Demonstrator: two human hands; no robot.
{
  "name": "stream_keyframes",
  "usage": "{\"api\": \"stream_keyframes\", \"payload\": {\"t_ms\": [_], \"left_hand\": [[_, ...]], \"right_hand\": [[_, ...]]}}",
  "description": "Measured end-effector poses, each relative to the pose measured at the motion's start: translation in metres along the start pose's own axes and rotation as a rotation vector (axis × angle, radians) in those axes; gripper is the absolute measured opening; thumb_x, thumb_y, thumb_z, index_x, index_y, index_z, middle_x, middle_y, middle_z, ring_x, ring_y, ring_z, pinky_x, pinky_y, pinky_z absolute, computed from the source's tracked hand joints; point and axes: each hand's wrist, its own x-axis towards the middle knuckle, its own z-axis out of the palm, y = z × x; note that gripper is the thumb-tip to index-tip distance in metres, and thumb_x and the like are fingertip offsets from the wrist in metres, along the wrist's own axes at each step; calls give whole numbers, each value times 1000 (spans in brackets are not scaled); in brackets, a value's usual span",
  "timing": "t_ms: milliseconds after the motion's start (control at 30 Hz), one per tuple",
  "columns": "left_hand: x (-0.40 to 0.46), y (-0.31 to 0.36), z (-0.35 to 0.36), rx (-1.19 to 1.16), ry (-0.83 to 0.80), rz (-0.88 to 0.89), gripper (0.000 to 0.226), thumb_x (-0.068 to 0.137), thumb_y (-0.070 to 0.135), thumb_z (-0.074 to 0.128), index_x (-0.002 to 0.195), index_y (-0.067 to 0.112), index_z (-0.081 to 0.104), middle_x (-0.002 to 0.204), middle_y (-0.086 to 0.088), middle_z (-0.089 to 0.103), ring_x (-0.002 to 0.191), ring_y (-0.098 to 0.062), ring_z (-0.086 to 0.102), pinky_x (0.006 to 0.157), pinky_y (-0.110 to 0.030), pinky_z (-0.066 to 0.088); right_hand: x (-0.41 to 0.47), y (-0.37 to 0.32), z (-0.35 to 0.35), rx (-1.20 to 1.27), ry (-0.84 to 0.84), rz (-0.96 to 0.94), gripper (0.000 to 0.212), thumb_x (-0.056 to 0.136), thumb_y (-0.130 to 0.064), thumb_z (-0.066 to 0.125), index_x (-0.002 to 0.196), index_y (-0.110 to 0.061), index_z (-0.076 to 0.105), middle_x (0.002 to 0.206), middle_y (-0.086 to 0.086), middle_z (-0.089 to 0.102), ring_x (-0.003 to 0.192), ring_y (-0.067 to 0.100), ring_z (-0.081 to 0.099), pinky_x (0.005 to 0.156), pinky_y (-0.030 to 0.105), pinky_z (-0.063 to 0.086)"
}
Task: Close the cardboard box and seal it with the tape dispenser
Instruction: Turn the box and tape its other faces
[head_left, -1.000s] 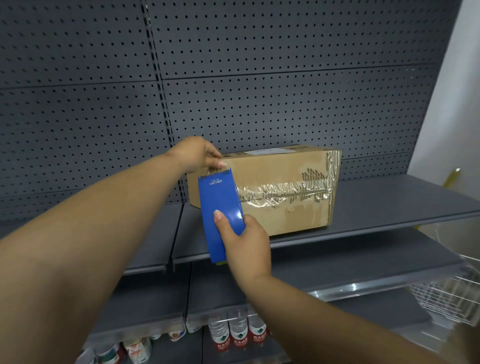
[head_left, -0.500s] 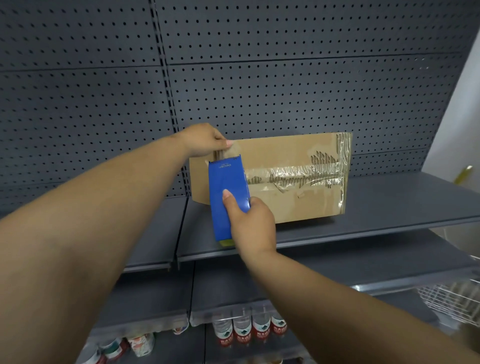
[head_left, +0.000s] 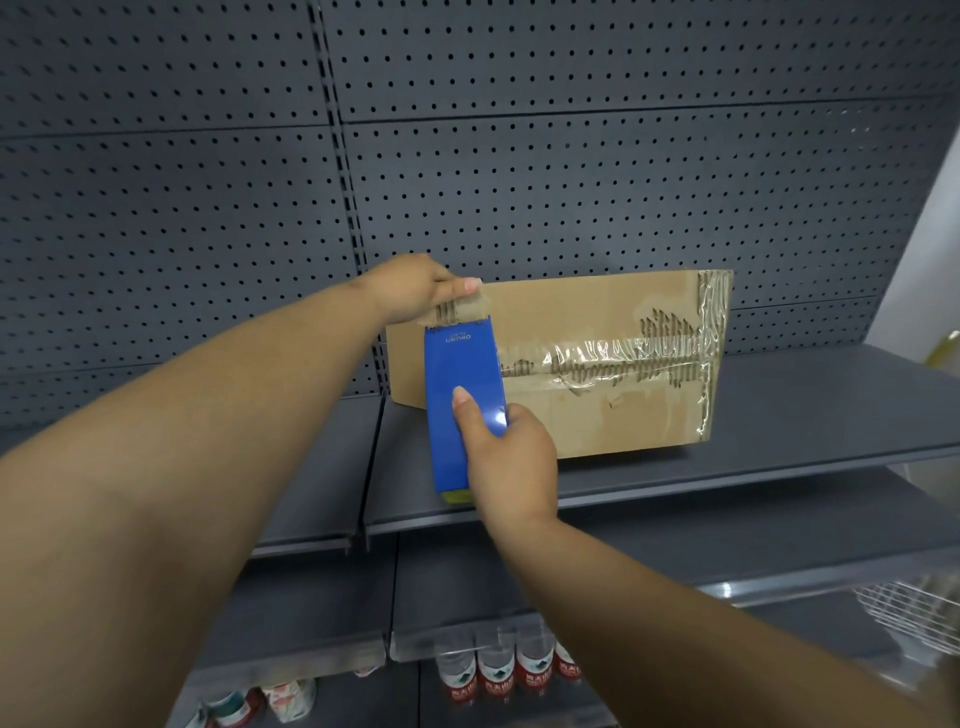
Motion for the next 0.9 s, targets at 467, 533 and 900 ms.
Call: {"api": "stream_keyframes", "payload": {"t_ms": [467, 533, 900], "left_hand": [[-2, -10, 22, -169, 58, 116, 50, 97, 46, 29, 134, 19, 48, 135, -3, 51, 124, -18, 44, 91, -24, 31], [0, -10, 23, -178, 68, 102, 51, 97, 47, 29, 134, 18, 49, 135, -4, 52, 124, -19, 45, 90, -23, 30], [21, 31, 7, -101, 144, 34, 58, 96, 53, 26, 56, 11, 30, 57, -4, 29, 53, -16, 33, 52, -27, 26]], "right_hand": [[-1, 2, 2, 20, -5, 18, 39, 85, -55, 53, 72, -19, 50, 70, -7, 58, 56, 6, 52, 46, 19, 34], [-2, 1, 0, 16, -6, 15, 39, 85, -54, 53, 69, -20, 48, 66, -8, 55, 53, 5, 49, 45, 17, 33], [15, -13, -37, 54, 49, -37, 40, 84, -49, 58, 63, -16, 49, 60, -3, 55, 53, 14, 50, 49, 26, 36]]}}
